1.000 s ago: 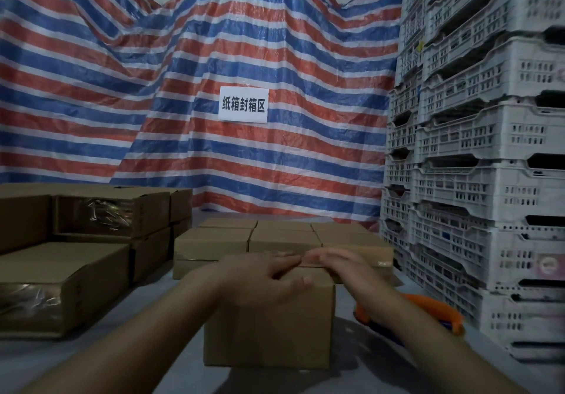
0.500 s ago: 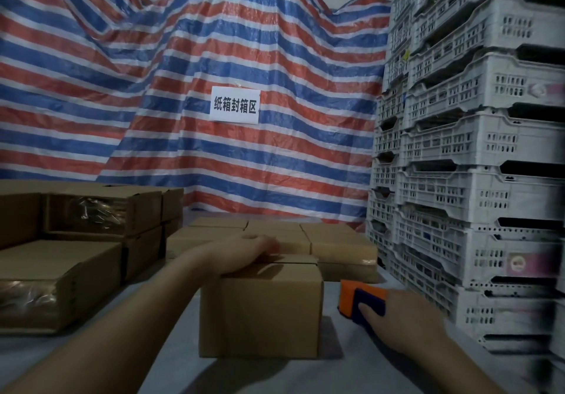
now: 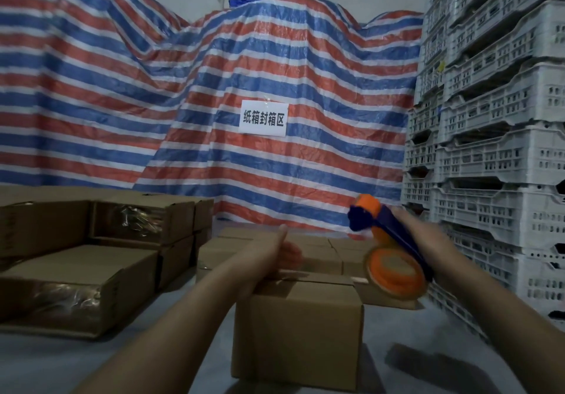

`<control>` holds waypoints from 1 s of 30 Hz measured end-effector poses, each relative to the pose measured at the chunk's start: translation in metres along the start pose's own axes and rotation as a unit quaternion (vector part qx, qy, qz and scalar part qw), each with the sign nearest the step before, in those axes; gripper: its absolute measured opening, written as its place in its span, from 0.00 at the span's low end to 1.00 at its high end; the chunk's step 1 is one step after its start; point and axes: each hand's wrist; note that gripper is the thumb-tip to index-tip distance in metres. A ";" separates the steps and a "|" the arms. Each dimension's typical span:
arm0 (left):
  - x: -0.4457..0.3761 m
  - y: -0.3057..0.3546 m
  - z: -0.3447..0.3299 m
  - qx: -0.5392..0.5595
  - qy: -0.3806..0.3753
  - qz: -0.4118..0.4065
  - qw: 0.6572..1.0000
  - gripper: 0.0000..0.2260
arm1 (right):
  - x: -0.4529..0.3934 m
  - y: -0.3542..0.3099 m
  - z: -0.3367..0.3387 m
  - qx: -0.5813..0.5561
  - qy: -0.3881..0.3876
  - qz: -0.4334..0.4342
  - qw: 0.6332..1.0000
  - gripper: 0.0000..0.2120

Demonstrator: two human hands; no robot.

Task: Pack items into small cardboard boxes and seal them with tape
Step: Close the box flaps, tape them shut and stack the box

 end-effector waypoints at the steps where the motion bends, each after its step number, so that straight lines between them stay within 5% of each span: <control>1: -0.001 0.000 0.000 0.008 0.001 0.002 1.000 0.24 | -0.001 -0.017 -0.006 -0.046 -0.058 0.003 0.997 0.23; 4: -0.003 0.002 0.001 0.030 0.003 0.017 0.999 0.29 | 0.000 -0.048 -0.033 -0.047 -0.179 0.038 0.982 0.20; 8: -0.006 0.002 0.004 0.063 0.003 0.036 0.997 0.35 | 0.001 -0.055 -0.059 0.015 -0.237 0.048 0.970 0.26; 24: -0.002 0.001 0.017 0.224 -0.006 0.023 0.974 0.23 | -0.001 -0.066 -0.069 0.114 -0.248 0.065 0.960 0.26; 30: 0.004 0.006 0.012 0.204 0.040 0.030 0.978 0.10 | 0.000 -0.069 -0.070 0.128 -0.250 0.067 0.958 0.26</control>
Point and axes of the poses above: each hand's wrist, its own x-axis away from the middle knuckle, its own z-axis out of the back of the hand, y = z × x, and after that the axes turned 8 degrees about x, right-handed
